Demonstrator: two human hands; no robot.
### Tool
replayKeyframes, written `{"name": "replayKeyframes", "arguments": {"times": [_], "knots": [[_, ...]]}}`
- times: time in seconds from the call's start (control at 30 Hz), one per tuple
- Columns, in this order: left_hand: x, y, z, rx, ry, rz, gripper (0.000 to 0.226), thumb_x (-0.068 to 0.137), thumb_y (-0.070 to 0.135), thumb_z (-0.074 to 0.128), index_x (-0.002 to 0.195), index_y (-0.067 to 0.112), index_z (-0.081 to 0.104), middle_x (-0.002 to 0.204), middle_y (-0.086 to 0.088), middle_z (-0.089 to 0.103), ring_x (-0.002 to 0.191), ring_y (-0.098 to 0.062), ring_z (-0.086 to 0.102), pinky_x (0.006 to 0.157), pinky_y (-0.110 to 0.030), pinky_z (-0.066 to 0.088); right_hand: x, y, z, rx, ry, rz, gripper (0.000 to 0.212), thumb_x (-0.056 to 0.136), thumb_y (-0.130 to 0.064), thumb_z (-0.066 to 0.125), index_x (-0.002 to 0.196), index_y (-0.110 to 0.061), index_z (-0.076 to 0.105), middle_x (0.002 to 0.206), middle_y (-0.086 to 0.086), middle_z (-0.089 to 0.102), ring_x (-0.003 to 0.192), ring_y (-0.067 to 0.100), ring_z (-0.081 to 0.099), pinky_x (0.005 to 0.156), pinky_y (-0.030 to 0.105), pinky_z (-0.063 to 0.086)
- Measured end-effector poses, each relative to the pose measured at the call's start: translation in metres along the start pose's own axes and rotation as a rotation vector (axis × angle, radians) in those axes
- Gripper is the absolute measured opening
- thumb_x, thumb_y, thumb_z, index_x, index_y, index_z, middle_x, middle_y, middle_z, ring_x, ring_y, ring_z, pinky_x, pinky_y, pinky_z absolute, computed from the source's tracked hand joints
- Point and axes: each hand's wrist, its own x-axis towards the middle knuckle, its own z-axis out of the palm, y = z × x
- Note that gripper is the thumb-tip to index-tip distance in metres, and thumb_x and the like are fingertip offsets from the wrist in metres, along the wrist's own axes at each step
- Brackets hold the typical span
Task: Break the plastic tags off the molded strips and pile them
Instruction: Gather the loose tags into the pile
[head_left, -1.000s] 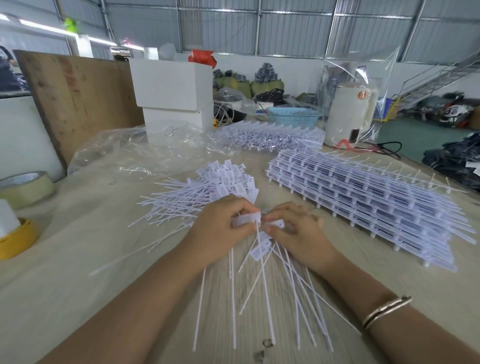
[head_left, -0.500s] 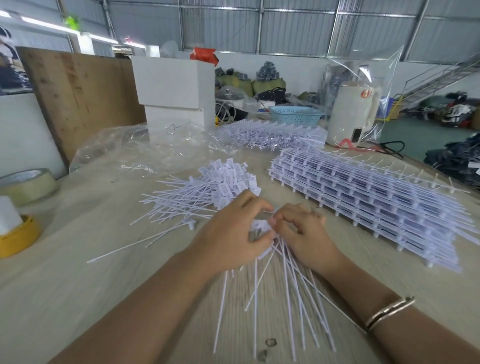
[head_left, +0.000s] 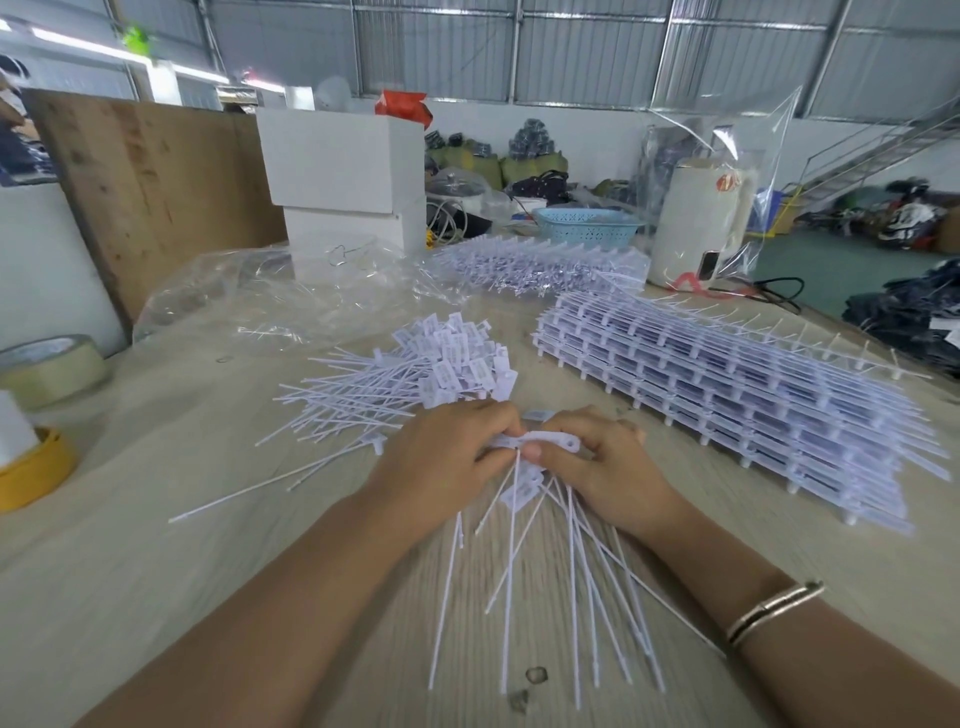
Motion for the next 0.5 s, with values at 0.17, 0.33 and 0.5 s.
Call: {"name": "replayKeyframes", "arguments": {"times": [0.17,0.33,0.5], "knots": [[0.0031,-0.0029,0.0031,-0.195,0.007,-0.082,0.005,0.083,0.023,0.069,0.088,0.021,0.069,0.069,0.006,0.063,0.06,-0.006,0.053,0.058,-0.024,0.039,-0.0022,0.0032,0.0017,-0.174,0.096,0.026,0.017,0.08,-0.053,0.059,0.063,-0.049,0.06,0.061,-0.018,0.059,0.076,0.006,0.053,0.084,0.043,0.026],[0.0039,-0.0046,0.0017,-0.421,-0.022,-0.179,0.006,0.081,0.02,0.072,0.086,0.018,0.072,0.077,0.006,0.07,0.074,-0.01,0.065,0.071,-0.029,0.05,-0.0041,-0.0019,0.0031,-0.215,0.113,-0.016,0.012,0.084,-0.048,0.06,0.072,-0.049,0.06,0.067,-0.008,0.064,0.082,0.006,0.054,0.081,0.038,0.021],[0.0061,-0.0007,0.0012,-0.517,-0.036,-0.227,0.005,0.081,0.019,0.072,0.082,0.023,0.07,0.08,-0.006,0.071,0.078,-0.025,0.066,0.074,-0.037,0.05,-0.0045,-0.0032,0.0015,-0.19,0.152,-0.049,0.017,0.084,-0.04,0.056,0.068,-0.046,0.061,0.069,-0.002,0.064,0.078,0.008,0.053,0.085,0.045,0.029]]}}
